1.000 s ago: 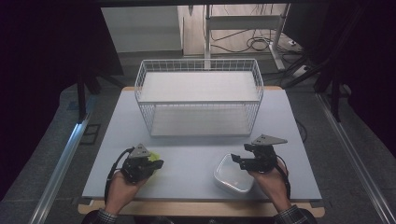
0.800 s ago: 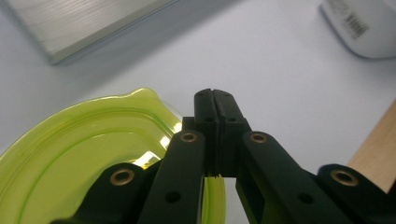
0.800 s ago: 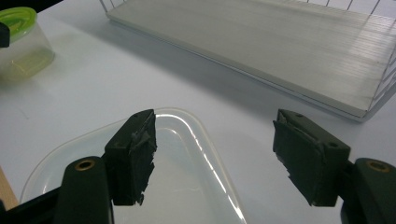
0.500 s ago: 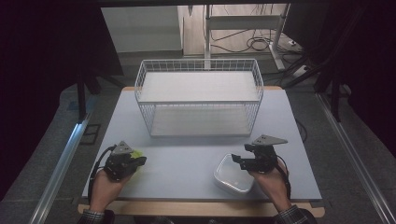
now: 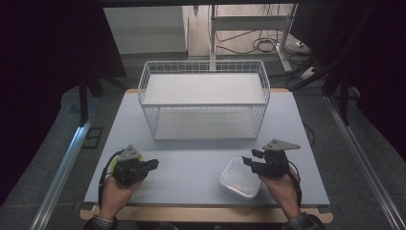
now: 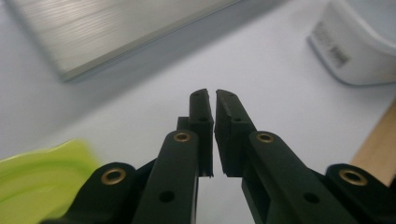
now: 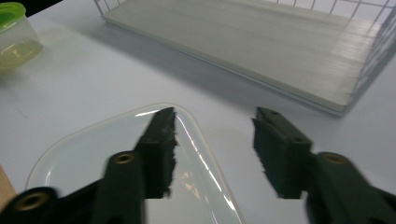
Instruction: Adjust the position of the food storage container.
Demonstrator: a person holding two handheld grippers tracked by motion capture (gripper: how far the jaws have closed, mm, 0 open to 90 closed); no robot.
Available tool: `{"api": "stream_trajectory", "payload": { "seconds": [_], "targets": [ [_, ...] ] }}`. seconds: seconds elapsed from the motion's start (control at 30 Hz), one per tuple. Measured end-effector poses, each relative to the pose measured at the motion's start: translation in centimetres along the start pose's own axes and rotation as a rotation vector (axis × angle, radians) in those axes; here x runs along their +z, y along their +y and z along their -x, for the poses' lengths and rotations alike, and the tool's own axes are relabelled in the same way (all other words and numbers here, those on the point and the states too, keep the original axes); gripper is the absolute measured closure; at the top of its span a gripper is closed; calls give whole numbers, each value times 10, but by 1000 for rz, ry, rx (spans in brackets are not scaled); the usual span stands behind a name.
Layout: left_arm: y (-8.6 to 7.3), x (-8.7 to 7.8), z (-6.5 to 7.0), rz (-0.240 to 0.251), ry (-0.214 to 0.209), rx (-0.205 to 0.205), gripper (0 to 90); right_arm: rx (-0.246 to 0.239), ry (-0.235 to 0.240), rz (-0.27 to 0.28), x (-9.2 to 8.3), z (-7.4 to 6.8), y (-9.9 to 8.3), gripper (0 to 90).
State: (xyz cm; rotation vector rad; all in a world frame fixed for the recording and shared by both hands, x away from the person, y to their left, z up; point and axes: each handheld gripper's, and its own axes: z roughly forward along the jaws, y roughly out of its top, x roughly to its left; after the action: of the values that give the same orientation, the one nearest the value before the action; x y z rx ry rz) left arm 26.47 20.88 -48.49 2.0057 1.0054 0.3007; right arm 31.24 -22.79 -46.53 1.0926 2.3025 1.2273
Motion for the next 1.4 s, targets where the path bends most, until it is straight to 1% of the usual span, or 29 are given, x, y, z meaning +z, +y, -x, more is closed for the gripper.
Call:
{"api": "stream_trajectory", "payload": {
  "seconds": [0.1,0.13,0.2,0.27,0.33,0.4,0.43,0.57,0.6,0.63,0.7,0.73,0.77,0.93,1.03,1.17,1.23,1.27,1.4],
  "targets": [
    [1,12,8,-16,-75,5,843,-11,-2,-3,-8,0,-2,715],
    [1,16,11,-26,-88,15,842,-7,-3,-8,-11,1,-3,756],
    [1,24,18,-43,-97,37,844,-3,-4,-17,-14,1,-5,839],
    [3,29,24,-48,-102,58,851,2,-9,-27,-17,1,-7,887],
    [3,33,28,-47,-109,73,867,19,-5,-43,-19,1,-10,894],
    [3,39,32,-49,-112,85,883,22,-18,-57,-24,0,-16,894],
    [3,39,32,-49,-112,85,883,22,-18,-57,-24,0,-16,894],
    [3,46,35,-52,-127,91,884,12,-65,-62,-34,-1,-23,894],
    [3,47,37,-53,-132,100,883,12,-93,-71,-38,-1,-28,894],
    [3,47,37,-53,-132,100,882,12,-93,-71,-38,-1,-28,894],
    [3,49,39,-54,-134,106,880,5,-122,-83,-41,-2,-32,893],
    [3,49,39,-58,-136,111,878,15,-126,-99,-43,-2,-37,892],
    [3,49,39,-58,-136,111,879,15,-126,-99,-43,-2,-37,892],
    [3,51,40,-62,-141,107,881,47,-116,-141,-43,-3,-47,892],
    [3,54,42,-67,-147,108,887,70,-93,-152,-45,-2,-51,892],
    [3,57,44,-79,-152,113,889,96,-58,-196,-43,-2,-57,892],
    [4,59,44,-80,-154,112,888,90,-39,-201,-40,-3,-57,891],
    [4,60,45,-79,-157,110,887,81,-49,-202,-38,-5,-55,891],
    [6,64,48,-80,-174,107,886,83,-41,-194,-35,-3,-53,891]
  ]
}}
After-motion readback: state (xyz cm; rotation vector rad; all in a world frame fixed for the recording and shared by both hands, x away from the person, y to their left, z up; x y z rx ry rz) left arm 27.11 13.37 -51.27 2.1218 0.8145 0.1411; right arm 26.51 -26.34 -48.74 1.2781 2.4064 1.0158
